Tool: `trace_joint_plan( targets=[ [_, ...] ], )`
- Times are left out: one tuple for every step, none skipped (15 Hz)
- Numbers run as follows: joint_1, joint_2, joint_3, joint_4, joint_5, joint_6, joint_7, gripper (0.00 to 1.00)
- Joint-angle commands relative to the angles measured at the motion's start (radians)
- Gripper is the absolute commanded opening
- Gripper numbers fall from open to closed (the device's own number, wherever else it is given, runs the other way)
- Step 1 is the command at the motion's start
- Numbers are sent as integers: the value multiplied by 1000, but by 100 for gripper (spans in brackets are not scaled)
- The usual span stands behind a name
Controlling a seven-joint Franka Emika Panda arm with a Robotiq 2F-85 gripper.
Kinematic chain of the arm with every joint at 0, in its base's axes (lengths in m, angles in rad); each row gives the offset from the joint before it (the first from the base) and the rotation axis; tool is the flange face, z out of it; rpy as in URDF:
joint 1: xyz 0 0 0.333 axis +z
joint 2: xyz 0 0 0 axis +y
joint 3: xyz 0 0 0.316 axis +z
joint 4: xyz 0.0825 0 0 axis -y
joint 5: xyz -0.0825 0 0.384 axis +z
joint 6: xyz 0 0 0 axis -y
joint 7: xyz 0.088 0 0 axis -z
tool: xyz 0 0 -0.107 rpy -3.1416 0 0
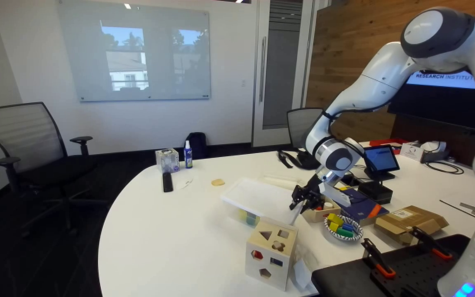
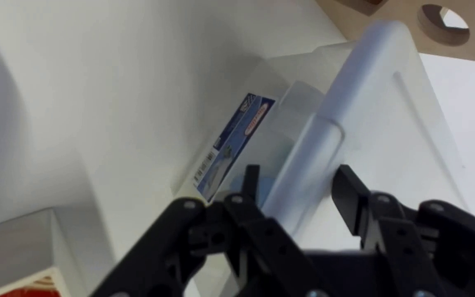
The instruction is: Open the storage bin
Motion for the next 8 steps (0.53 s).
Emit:
trace_joint_plan(
  targets=[
    [46, -96, 1, -96, -99, 27, 162, 23],
    [60, -111, -5, -110, -144, 19, 215, 17],
    [78, -126, -14, -123, -191, 15, 273, 13],
    [95, -140, -24, -135, -241, 5, 330, 9],
    [113, -155, -39, -147, -294, -6, 390, 9],
    [130, -167, -54, -156, -342, -16, 441, 8],
    [146, -177, -72, -163, -390, -25, 492, 8],
    [160, -186, -90, -167, -433, -36, 534, 8]
  ],
)
